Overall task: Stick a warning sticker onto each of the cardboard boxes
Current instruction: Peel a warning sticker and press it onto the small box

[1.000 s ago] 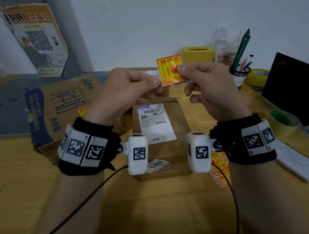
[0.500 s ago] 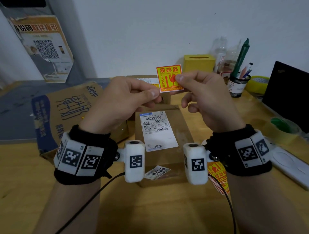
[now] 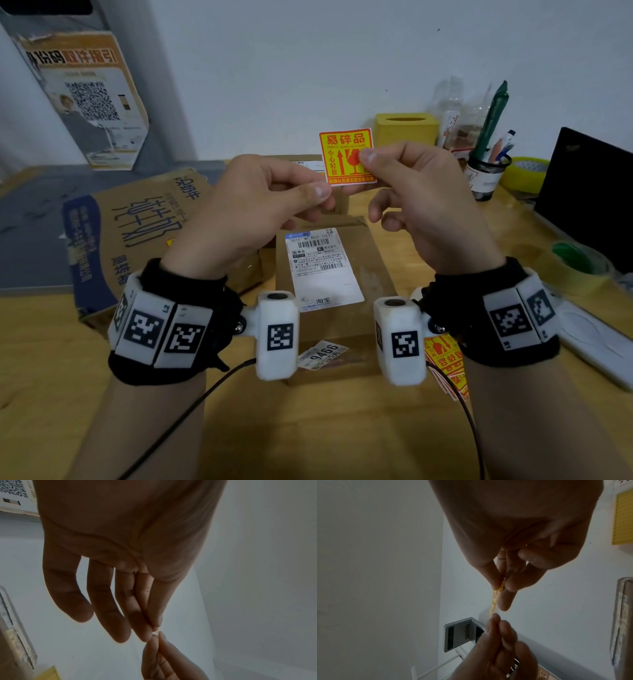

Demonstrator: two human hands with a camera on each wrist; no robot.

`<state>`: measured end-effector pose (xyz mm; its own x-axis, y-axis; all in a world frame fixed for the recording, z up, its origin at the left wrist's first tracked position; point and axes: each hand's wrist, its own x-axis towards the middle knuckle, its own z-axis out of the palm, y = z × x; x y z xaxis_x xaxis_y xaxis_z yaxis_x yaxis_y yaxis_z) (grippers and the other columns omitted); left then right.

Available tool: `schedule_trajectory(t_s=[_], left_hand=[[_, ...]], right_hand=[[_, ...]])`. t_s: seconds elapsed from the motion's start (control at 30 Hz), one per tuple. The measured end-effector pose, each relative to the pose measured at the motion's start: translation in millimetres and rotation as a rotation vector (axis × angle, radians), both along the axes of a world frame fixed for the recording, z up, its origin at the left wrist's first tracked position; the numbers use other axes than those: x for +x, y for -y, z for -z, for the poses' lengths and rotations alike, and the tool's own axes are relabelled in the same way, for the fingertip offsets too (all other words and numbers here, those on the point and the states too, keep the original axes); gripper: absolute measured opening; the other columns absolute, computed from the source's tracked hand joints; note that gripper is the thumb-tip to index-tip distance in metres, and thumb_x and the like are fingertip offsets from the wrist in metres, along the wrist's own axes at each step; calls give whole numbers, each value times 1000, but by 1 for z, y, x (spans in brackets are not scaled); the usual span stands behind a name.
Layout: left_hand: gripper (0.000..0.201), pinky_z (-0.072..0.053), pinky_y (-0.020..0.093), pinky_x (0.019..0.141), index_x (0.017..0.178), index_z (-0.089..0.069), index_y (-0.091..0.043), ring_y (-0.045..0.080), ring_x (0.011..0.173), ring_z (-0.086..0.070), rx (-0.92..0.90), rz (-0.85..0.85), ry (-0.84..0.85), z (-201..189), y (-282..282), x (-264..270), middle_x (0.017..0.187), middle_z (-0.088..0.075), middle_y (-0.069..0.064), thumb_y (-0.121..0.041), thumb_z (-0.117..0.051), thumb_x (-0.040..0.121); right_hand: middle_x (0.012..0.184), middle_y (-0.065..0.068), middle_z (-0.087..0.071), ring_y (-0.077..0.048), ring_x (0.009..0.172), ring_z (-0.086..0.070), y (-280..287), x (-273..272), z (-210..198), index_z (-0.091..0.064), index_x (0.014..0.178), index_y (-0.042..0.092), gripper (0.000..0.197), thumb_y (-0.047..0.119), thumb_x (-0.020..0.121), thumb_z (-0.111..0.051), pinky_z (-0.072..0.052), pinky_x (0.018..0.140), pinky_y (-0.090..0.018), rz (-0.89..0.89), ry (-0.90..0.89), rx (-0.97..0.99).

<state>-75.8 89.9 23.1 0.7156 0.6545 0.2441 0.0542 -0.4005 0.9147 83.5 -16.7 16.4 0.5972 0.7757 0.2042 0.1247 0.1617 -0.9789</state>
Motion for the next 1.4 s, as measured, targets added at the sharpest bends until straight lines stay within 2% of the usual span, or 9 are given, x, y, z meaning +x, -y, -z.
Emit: schedule_trajectory(t_s=[0.43,0.67,0.77,0.97,1.1,1.13,1.2,1.3,1.4], left_hand=[[9,-53,21,64,86,-77,-24,7,71,-69,30,37,54,-3,3,-3,78,-78,-8,-17,-71,88],[6,-55,19,65,86,-76,-25,8,72,-70,33,61,54,-3,3,-4,80,-79,-7,-25,-71,83],[15,-55,20,65,85,-76,-25,7,71,-70,28,67,66,-3,3,-4,79,-79,-7,-34,-70,74],[20,-55,21,64,86,-75,-24,9,71,-70,26,54,84,-3,4,-3,78,-78,-6,-35,-71,70],[11,-54,22,64,81,-77,-28,9,72,-71,21,19,78,-2,3,-2,77,-78,-4,-34,-74,73],[4,-54,21,63,78,-78,-29,9,72,-71,18,17,74,-3,3,-3,76,-78,-5,-30,-75,77],[15,-54,20,63,74,-79,-30,9,72,-71,41,1,63,-3,2,-3,77,-78,-1,-19,-75,84],[20,-54,24,66,73,-80,-31,10,72,-71,46,-25,80,-4,3,-3,78,-79,2,-16,-76,86],[16,-55,28,68,82,-81,-28,14,75,-73,52,-45,89,-5,5,-3,82,-80,1,-15,-74,87]], right_hand=[[73,-7,-76,-19,45,-52,1,0,-1,-67,92,13,14,24,100,-65,-30,45,-25,-43,-10,-22],[70,-6,-75,-19,46,-52,1,-1,-2,-66,90,14,15,25,100,-65,-30,46,-26,-47,-10,-27],[70,-6,-74,-19,46,-52,1,-1,-2,-67,90,14,15,25,100,-65,-30,46,-26,-52,-5,-32],[70,-6,-74,-19,46,-52,1,-3,-2,-69,90,14,15,24,100,-65,-31,46,-25,-81,12,-60],[68,-6,-73,-20,46,-51,1,-4,-2,-68,89,14,14,22,100,-65,-30,45,-24,-109,32,-71],[68,-5,-73,-20,46,-51,1,-5,-2,-68,90,13,13,22,100,-65,-30,44,-24,-111,36,-73],[67,-4,-72,-19,46,-51,2,-5,-2,-69,94,11,13,21,99,-66,-31,42,-23,-101,54,-78],[66,-3,-73,-16,44,-51,3,-6,-2,-70,101,9,14,22,96,-70,-30,38,-22,-63,109,-82],[82,-11,-75,-14,47,-55,4,-8,-3,-64,120,16,33,24,91,-77,-33,38,-18,-29,150,-81]])
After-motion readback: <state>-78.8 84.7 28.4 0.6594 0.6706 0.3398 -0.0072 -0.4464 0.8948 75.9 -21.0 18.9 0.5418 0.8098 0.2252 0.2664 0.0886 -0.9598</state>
